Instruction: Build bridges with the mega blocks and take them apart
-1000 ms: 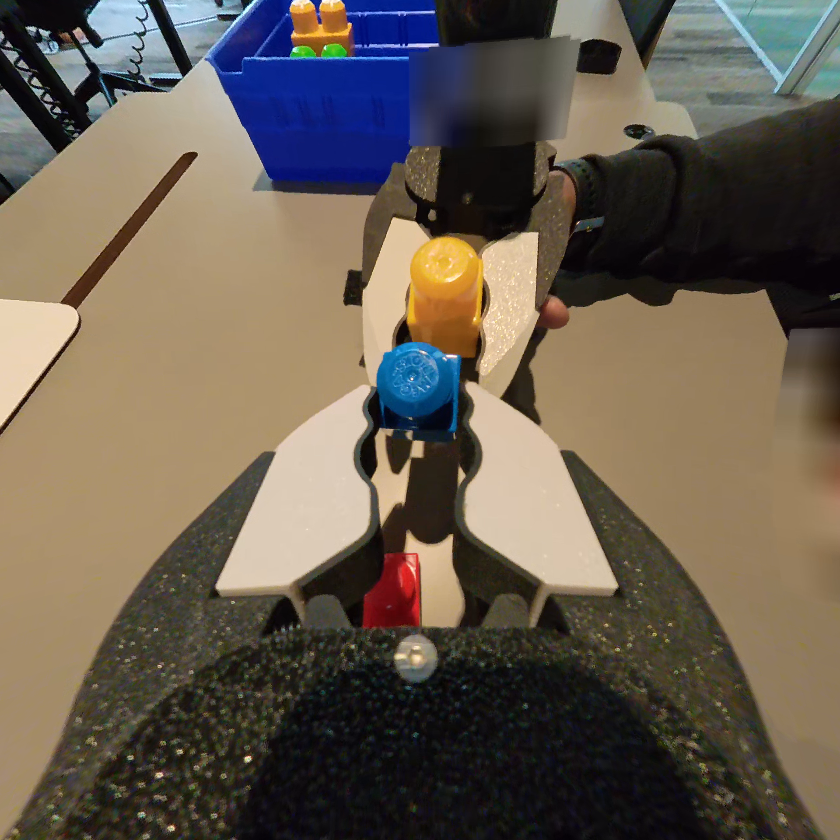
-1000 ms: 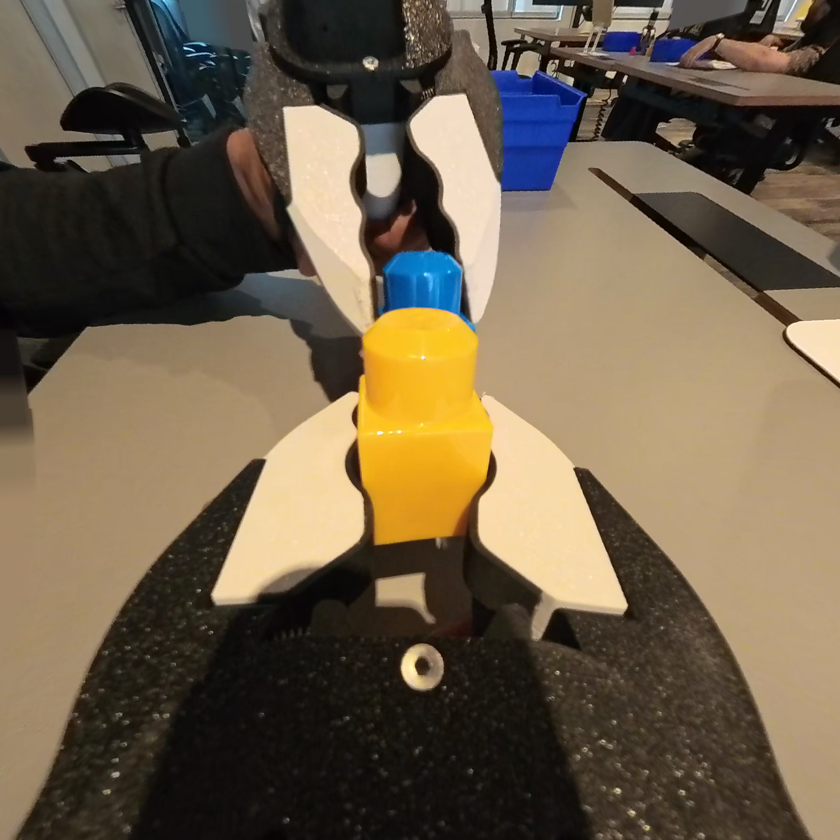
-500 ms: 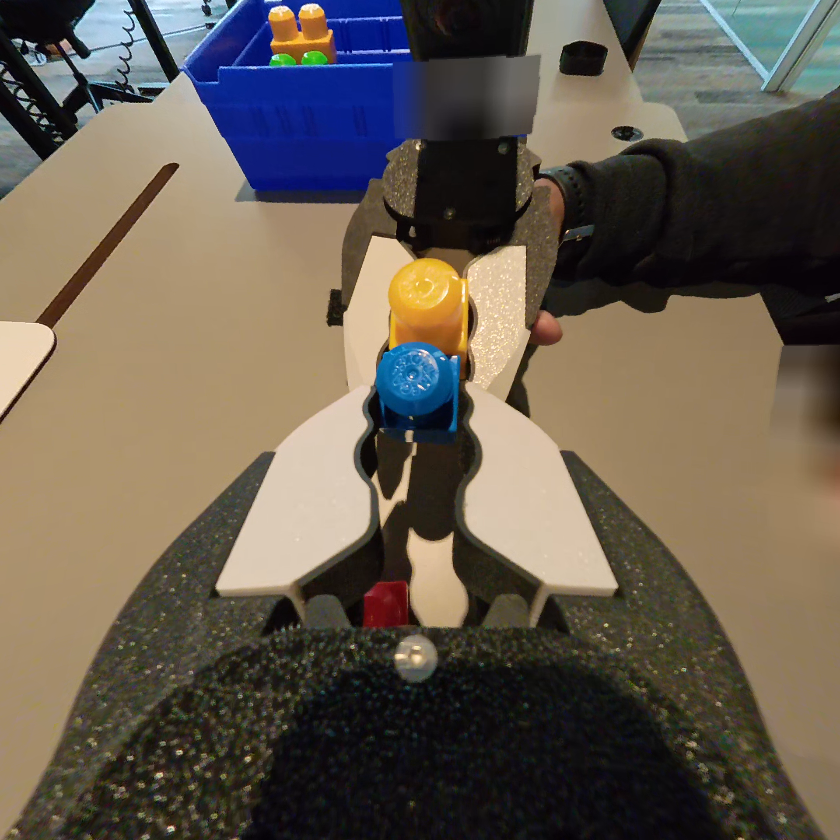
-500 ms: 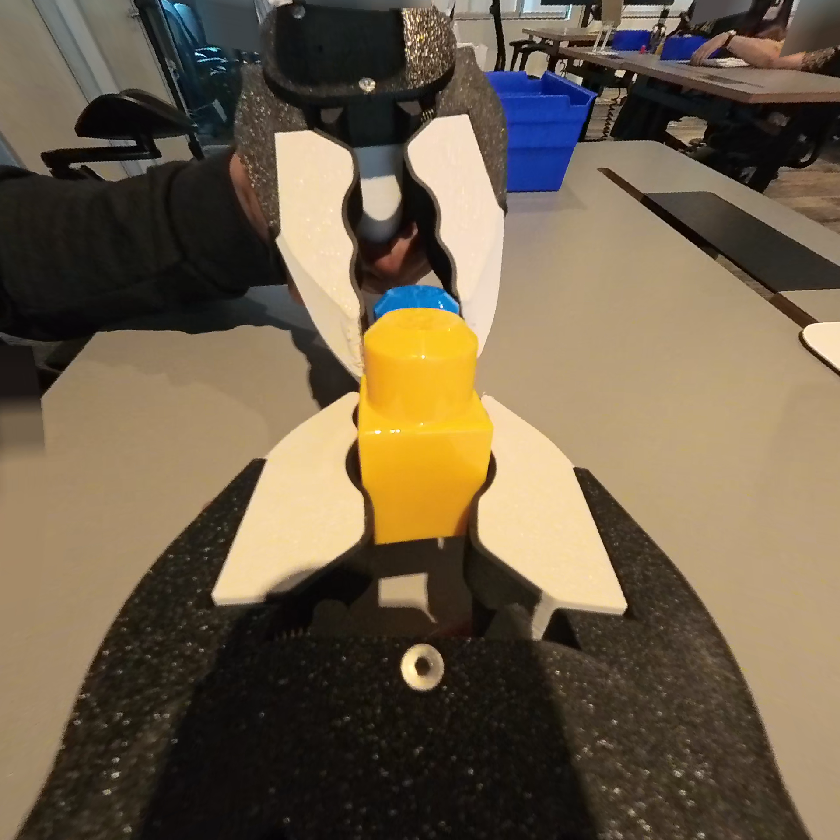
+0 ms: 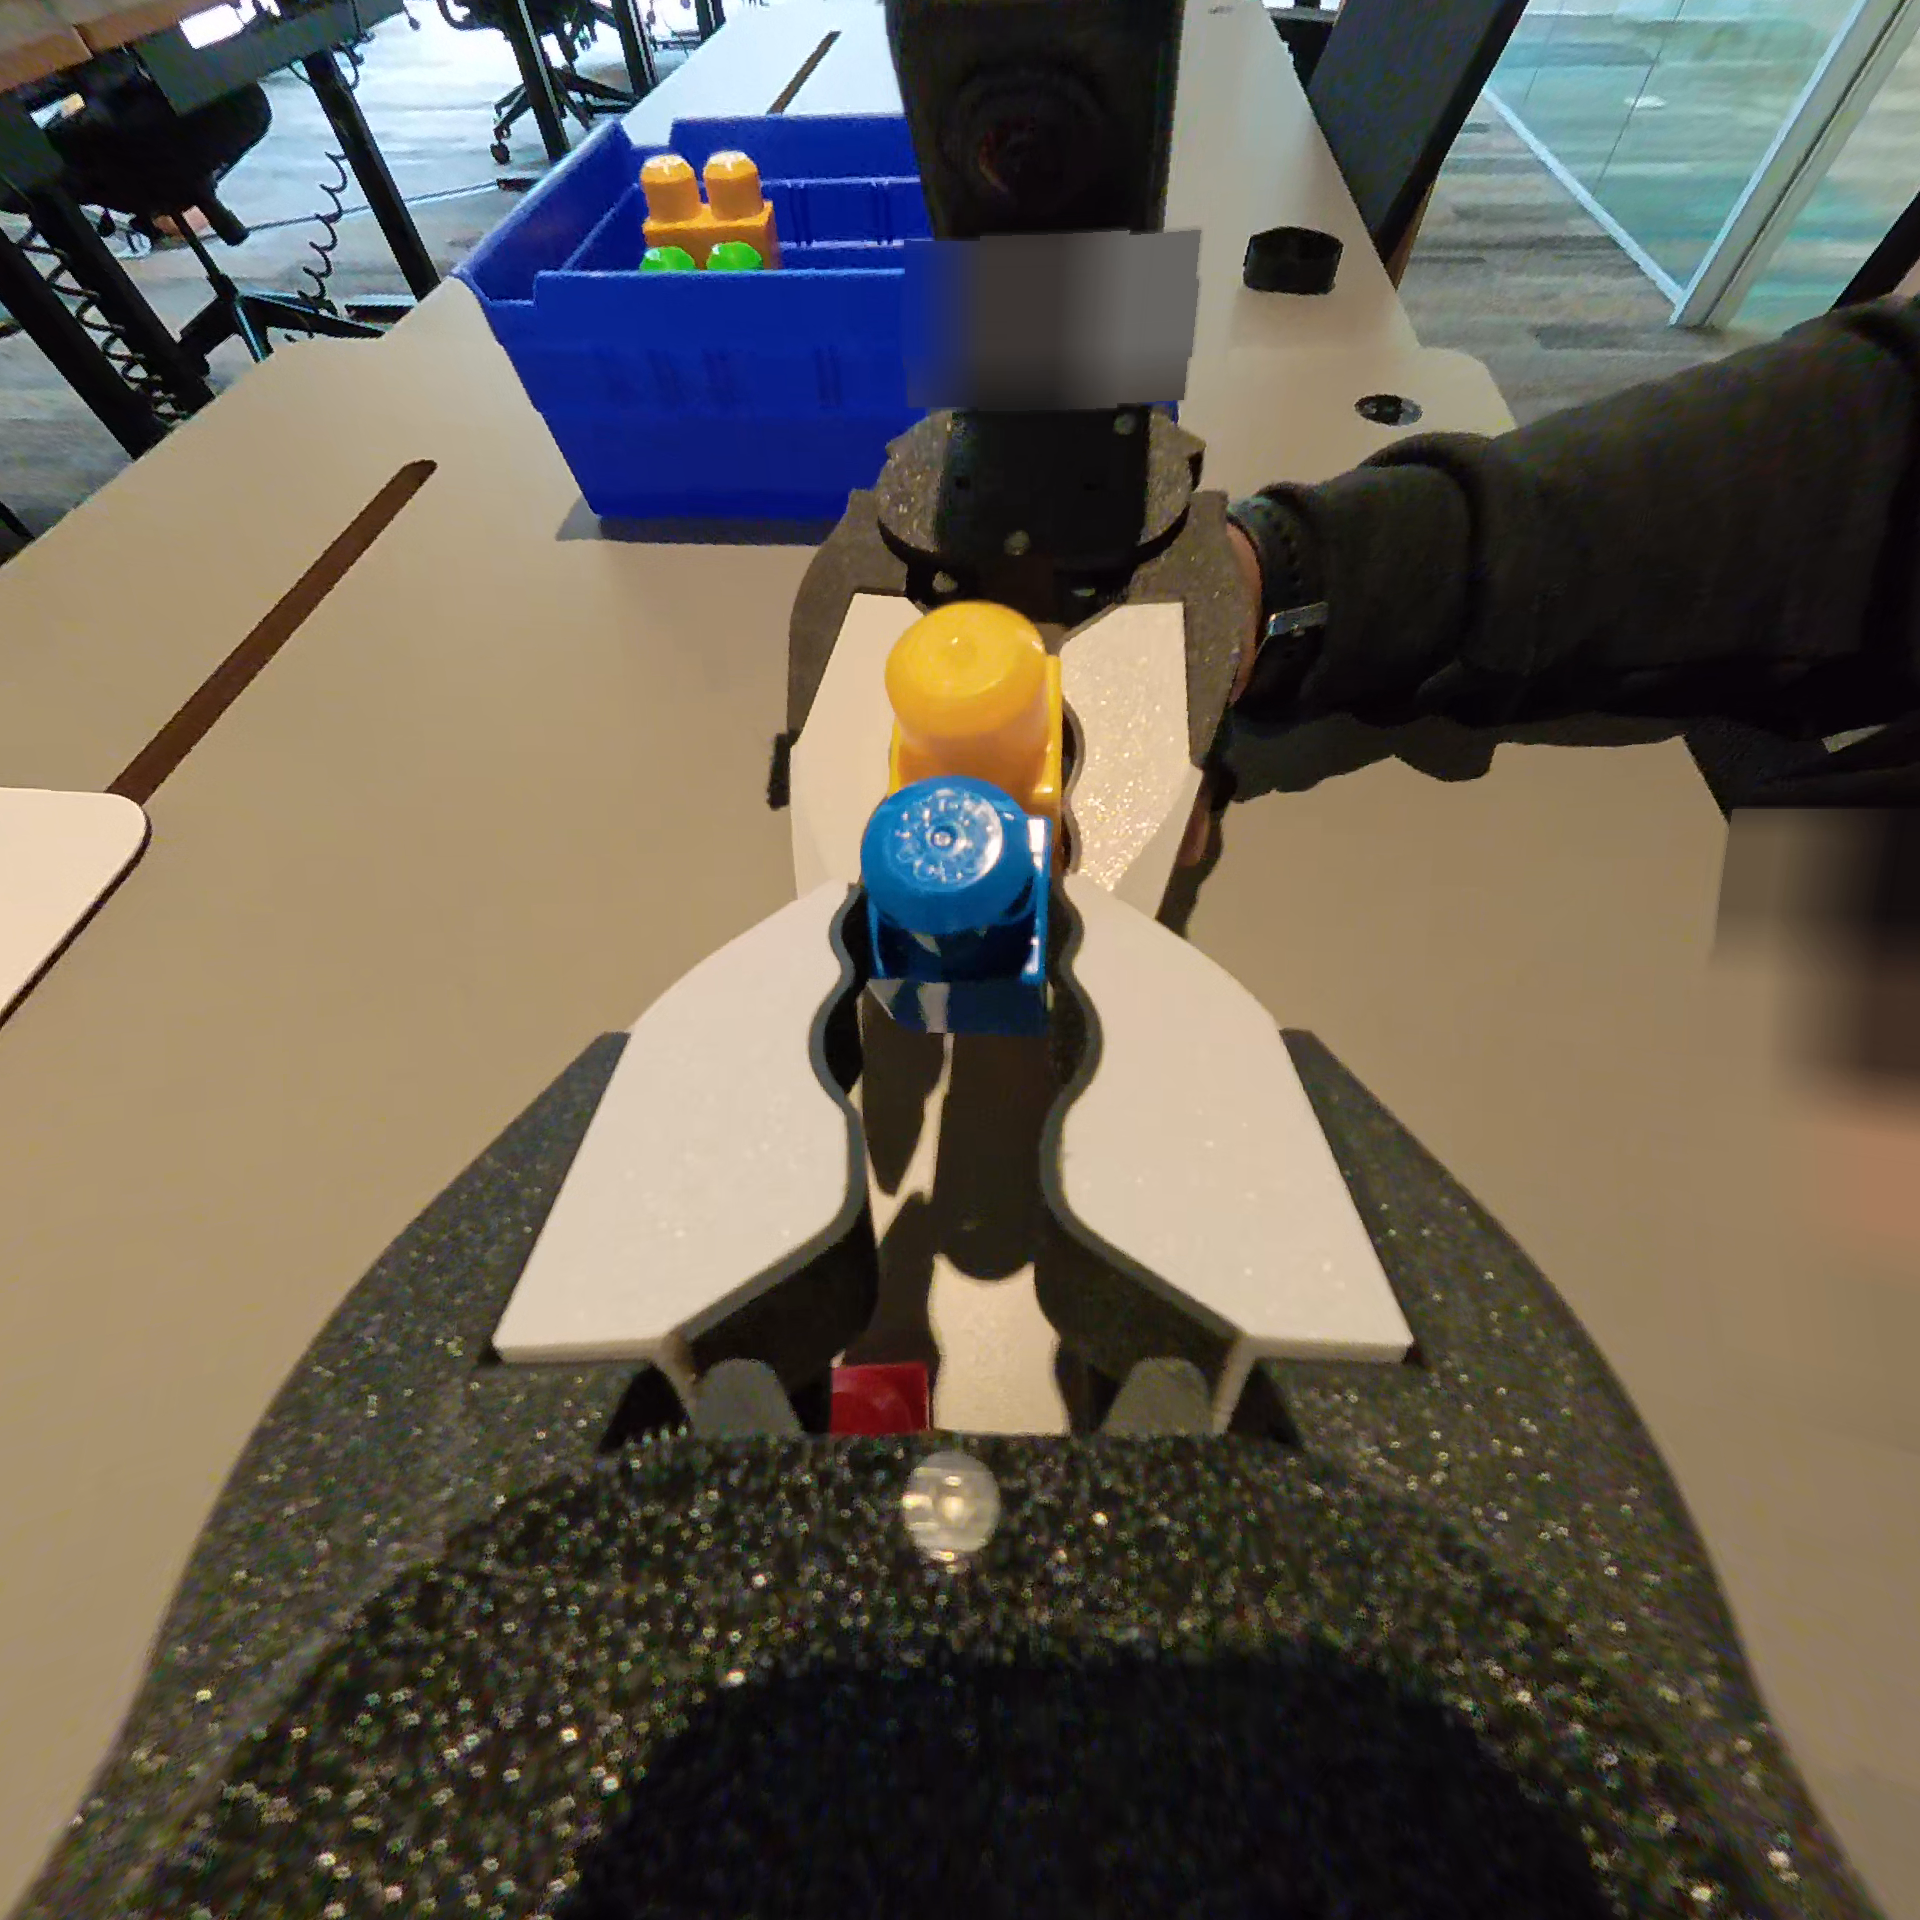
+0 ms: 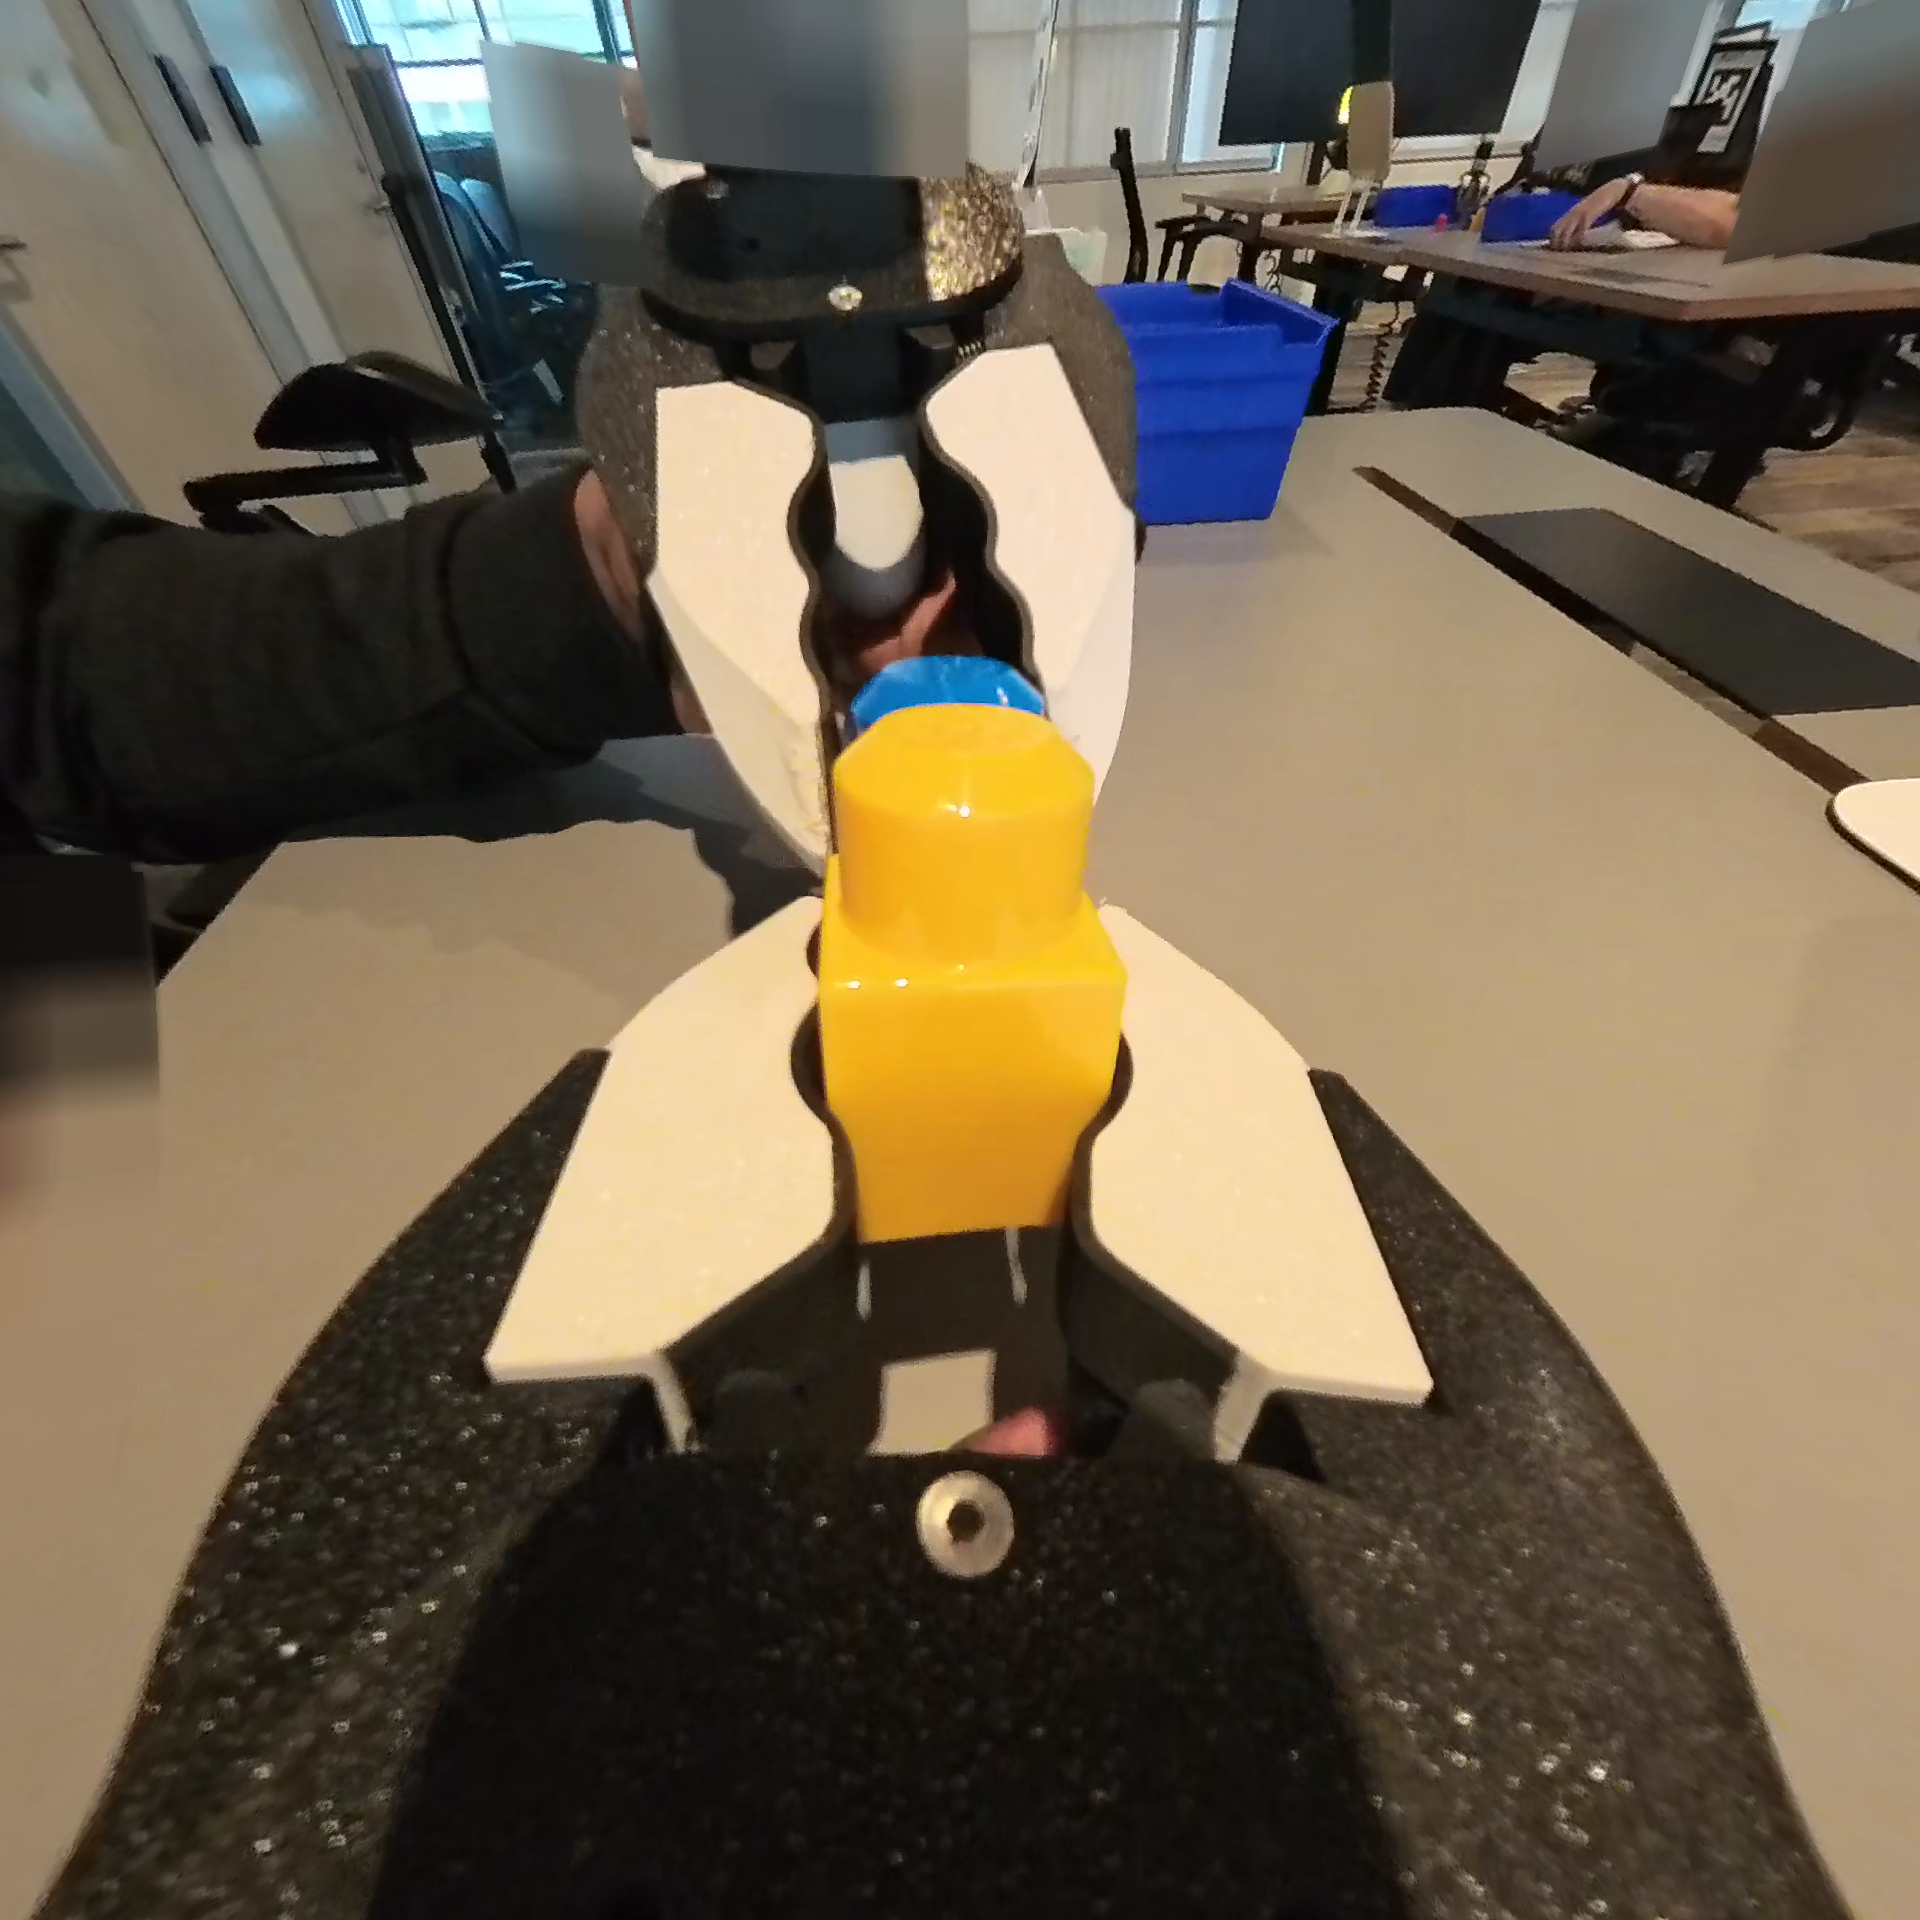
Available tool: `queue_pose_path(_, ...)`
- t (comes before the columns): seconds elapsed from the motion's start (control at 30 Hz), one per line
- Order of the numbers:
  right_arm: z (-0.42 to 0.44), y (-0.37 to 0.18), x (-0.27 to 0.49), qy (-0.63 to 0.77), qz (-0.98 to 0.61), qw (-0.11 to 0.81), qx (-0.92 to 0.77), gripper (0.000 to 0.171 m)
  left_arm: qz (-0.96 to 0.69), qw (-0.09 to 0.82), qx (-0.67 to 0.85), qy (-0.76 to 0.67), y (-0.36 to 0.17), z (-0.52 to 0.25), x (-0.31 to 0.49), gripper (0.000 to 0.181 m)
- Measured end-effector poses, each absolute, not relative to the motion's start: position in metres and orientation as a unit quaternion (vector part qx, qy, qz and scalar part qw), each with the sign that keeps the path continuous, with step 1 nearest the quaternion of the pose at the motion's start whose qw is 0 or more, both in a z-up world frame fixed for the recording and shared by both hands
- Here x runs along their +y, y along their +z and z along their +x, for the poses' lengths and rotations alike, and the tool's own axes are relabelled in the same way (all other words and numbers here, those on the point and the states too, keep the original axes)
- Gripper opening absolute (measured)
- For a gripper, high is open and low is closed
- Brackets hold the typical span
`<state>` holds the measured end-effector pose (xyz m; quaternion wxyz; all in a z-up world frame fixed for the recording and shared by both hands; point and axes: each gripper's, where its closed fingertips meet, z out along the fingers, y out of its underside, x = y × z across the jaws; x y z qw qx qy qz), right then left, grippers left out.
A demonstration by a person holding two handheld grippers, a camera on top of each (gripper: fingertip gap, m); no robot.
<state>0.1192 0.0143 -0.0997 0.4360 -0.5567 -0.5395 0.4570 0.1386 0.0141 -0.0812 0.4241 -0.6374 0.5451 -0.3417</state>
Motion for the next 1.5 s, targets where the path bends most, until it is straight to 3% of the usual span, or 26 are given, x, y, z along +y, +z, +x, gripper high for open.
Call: queue_pose_path(1.5,0.118,-0.082,0.020,0.497,-0.573,0.443,-0.477,0.042,-0.620,0.447,0.479,-0.432,-0.065,0.142,0.019,0.032)
